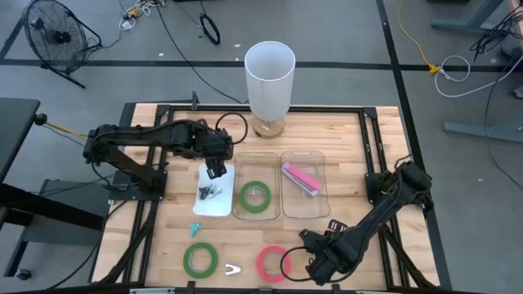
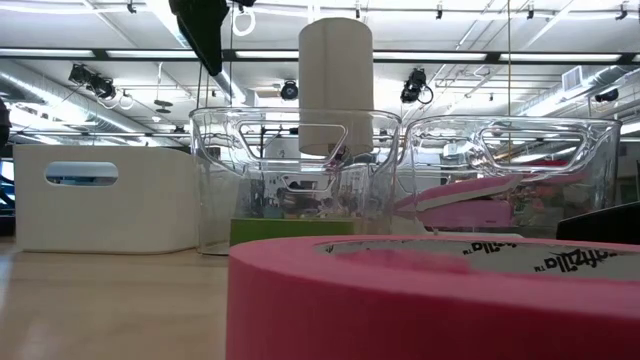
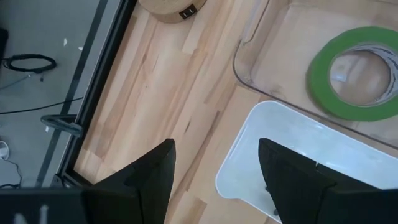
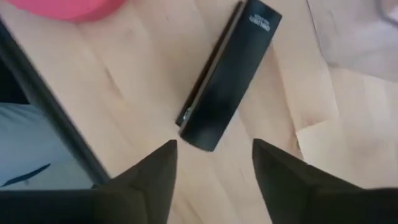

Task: Pick and place Stapler, Stapler remover, tape
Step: Put the black stapler into the right transparent bin

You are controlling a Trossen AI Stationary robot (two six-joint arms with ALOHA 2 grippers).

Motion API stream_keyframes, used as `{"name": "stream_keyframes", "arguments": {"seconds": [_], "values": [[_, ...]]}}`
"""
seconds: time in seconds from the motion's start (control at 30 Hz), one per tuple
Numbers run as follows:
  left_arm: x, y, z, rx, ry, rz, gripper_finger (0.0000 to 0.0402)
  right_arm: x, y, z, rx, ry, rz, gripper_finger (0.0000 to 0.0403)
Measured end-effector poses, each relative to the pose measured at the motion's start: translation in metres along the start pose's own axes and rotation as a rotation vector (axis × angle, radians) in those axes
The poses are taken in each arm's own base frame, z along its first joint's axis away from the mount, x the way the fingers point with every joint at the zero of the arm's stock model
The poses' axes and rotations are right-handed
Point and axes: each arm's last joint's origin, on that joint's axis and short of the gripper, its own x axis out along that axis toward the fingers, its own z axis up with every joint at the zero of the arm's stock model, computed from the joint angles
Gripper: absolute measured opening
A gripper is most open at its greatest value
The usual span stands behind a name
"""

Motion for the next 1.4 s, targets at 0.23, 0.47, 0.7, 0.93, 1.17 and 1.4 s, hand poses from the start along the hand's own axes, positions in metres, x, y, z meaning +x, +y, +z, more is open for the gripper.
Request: {"name": "stream_keyframes", "arguments": {"seconds": [0.23,0.47,0.7,0.93,1.17,1.4], "values": [[-0.001,-0.002,0.0,0.004,-0.006,-0.005,0.0233,0.02,0.001,0.0,0.0,-0.018,0.045,0.0247],[-0.001,-0.002,0.001,0.002,-0.012,-0.007,0.0233,0.033,-0.004,-0.002,0.018,-0.029,0.015,0.0245],[-0.001,-0.002,0.001,0.002,-0.012,-0.007,0.0233,0.051,-0.005,-0.003,0.017,-0.049,0.059,0.0234],[-0.001,-0.002,0.002,-0.003,-0.022,-0.01,0.0233,0.055,-0.007,-0.003,-0.001,-0.047,0.051,0.019],[-0.001,-0.003,0.002,-0.005,-0.027,-0.012,0.0233,0.055,-0.006,-0.004,-0.041,-0.011,0.072,0.01],[-0.001,-0.003,0.002,-0.005,-0.028,-0.013,0.0233,0.042,0.0,-0.001,-0.101,0.06,0.136,0.01]]}}
